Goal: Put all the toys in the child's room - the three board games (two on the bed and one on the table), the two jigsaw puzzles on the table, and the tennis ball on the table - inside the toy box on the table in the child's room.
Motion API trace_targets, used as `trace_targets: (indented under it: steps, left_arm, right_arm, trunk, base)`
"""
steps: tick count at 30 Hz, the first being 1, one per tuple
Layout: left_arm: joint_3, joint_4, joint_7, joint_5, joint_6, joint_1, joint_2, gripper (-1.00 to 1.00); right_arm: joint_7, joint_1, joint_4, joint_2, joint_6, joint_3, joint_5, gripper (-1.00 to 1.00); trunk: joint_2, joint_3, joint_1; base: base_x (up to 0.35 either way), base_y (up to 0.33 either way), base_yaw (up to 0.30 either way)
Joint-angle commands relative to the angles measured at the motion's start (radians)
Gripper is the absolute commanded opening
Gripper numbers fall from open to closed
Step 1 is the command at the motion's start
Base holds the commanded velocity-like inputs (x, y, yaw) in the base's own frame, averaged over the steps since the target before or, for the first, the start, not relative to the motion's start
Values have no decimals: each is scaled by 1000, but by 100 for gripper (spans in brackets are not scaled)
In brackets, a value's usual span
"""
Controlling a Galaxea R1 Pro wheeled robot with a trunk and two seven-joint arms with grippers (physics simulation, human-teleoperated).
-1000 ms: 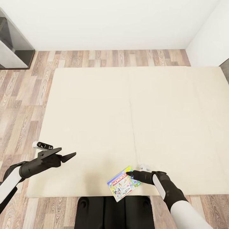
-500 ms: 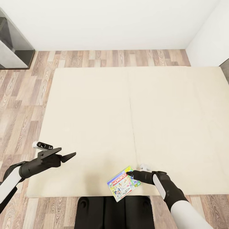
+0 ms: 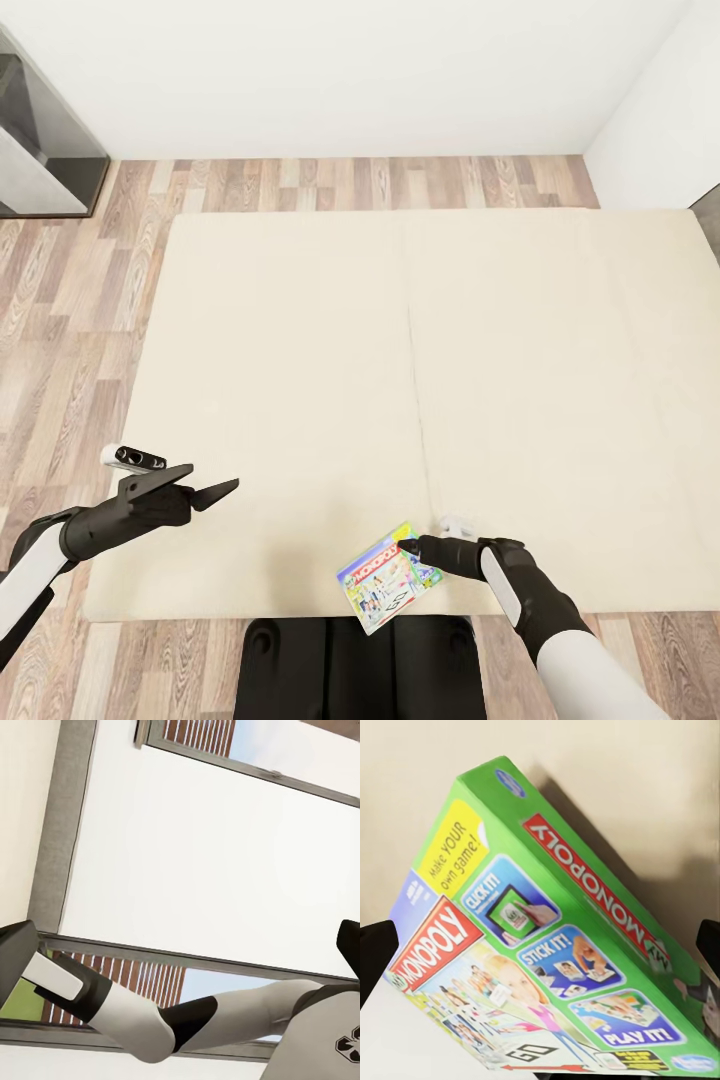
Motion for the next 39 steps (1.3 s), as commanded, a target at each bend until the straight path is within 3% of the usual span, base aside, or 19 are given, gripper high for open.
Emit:
trace_targets:
  steps: [1, 39]
  left_arm:
    - [-2, 0, -2, 4, 5, -1, 1, 100]
    - [-1, 1, -3, 4, 5, -1, 2, 100]
  right_arm:
    - [0, 0, -1, 0, 7, -2, -4, 100]
    - [-5, 0, -1, 12, 8, -1, -3, 100]
  trunk:
    - [-2, -1, 1]
    - [-2, -1, 1]
  base:
    - [0, 0, 0]
    - [0, 45, 0]
